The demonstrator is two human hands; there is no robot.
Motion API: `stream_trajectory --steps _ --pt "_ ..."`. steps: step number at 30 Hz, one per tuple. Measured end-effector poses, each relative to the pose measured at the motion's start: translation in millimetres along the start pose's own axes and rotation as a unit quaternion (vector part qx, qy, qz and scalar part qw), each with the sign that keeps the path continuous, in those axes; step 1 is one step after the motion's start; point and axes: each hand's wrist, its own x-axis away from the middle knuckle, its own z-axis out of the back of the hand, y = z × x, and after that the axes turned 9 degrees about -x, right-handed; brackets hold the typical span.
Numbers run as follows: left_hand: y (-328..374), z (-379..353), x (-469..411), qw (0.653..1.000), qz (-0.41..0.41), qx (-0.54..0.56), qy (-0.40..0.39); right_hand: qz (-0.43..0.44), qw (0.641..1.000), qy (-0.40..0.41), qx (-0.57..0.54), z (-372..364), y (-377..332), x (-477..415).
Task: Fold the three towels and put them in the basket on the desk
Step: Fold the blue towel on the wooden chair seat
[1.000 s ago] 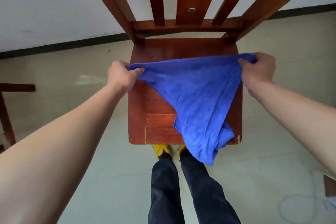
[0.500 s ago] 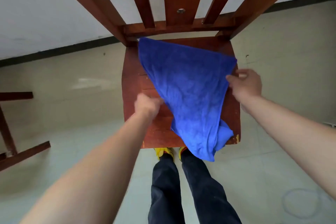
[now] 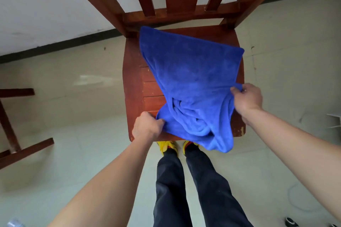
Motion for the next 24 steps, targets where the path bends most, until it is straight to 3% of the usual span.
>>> stream_trajectory --steps 4,7,12,14,18,22,24 --pt "-30.3 27.2 -6.4 0.998 0.025 -0.045 0.028 -0.031 0.996 0.068 -0.045 11.6 -23.0 -31.2" --pt "-34.0 38.4 -5.9 0.992 0.022 -0.108 0.057 -0.037 0.998 0.045 -0.019 15.1 -28.7 -41.7" --pt "14.5 38.5 -6.3 0.957 -0.185 -0.076 0.211 -0.103 0.981 -0.045 -0.159 6.4 -26.7 -14.6" --pt "36.4 34.7 -5.3 0.949 -0.247 -0.102 0.17 -0.126 0.968 -0.077 -0.202 3.9 -17.8 -3.6" --pt "36.8 18.6 4.6 0.954 -0.253 -0.133 0.092 -0.149 0.972 -0.08 -0.165 3.8 6.4 8.9" --pt "8.7 14.6 0.3 0.976 -0.171 -0.136 -0.024 -0.147 0.981 -0.064 -0.11 13.1 14.2 9.1" --pt "9.1 23.6 -6.9 0.993 -0.099 -0.005 -0.06 -0.172 0.977 -0.083 -0.098 17.4 10.7 6.4"
